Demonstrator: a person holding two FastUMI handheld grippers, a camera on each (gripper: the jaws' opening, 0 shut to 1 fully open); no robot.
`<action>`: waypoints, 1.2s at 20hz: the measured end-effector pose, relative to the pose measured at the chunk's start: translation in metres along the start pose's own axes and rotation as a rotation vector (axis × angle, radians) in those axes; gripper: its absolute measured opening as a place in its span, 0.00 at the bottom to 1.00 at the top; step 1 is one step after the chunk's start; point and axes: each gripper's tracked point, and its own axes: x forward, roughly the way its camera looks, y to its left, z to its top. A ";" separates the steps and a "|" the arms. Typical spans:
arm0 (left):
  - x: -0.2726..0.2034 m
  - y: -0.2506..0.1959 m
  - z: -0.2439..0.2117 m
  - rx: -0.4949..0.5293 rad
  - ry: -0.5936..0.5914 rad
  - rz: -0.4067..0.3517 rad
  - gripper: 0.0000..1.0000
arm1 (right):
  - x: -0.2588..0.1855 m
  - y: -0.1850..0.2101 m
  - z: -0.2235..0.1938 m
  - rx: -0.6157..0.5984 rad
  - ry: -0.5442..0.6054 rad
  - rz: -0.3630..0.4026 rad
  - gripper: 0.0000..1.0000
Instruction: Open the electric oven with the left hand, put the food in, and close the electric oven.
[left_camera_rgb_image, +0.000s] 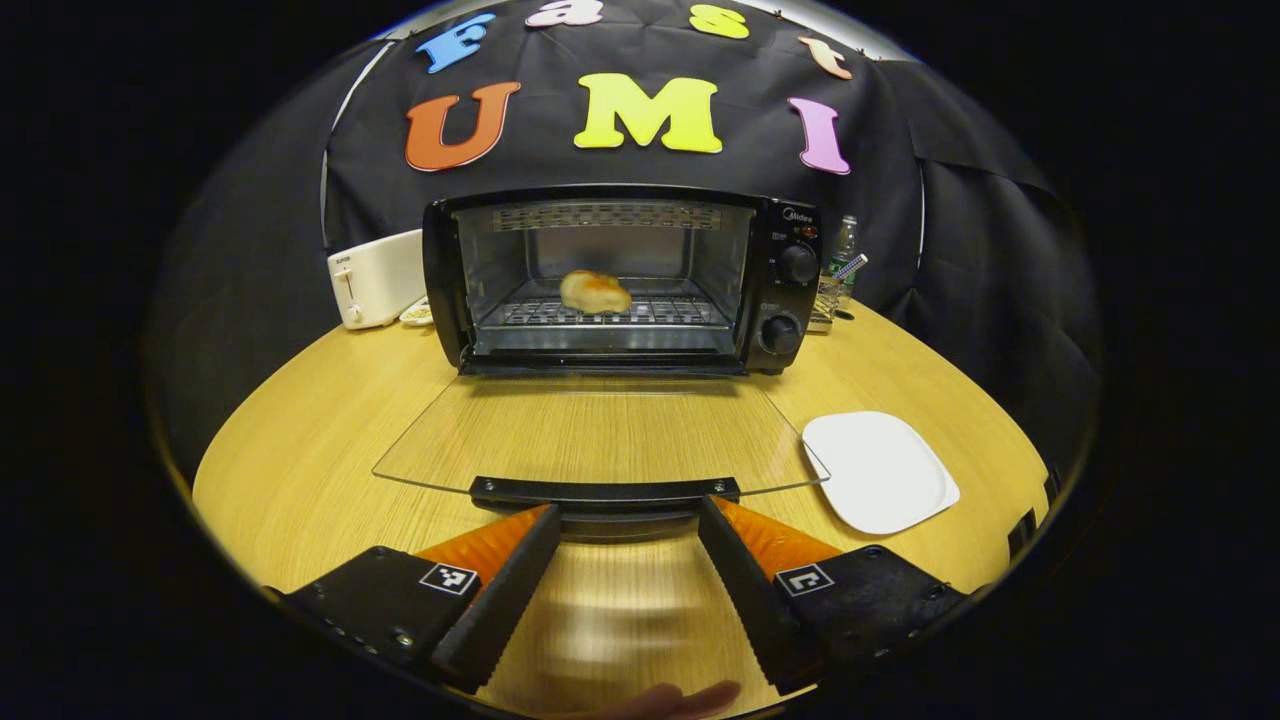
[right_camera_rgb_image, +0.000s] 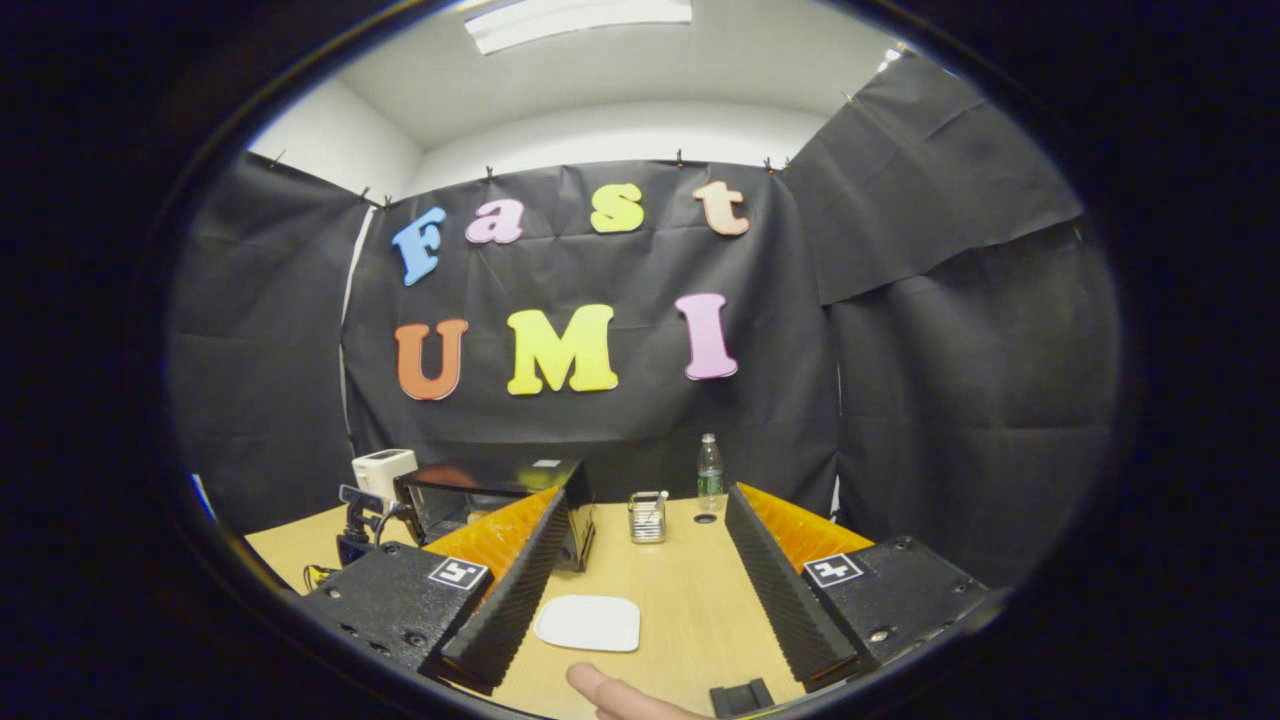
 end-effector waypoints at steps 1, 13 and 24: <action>-0.002 0.000 0.007 0.006 -0.014 0.002 0.93 | -0.001 0.001 0.000 -0.004 -0.002 0.002 0.96; -0.015 0.013 0.082 0.014 -0.114 0.043 0.94 | -0.001 -0.011 -0.001 -0.010 -0.002 -0.017 0.96; -0.006 0.012 0.143 0.042 -0.167 0.054 0.96 | 0.000 -0.011 0.008 -0.050 -0.008 -0.025 0.99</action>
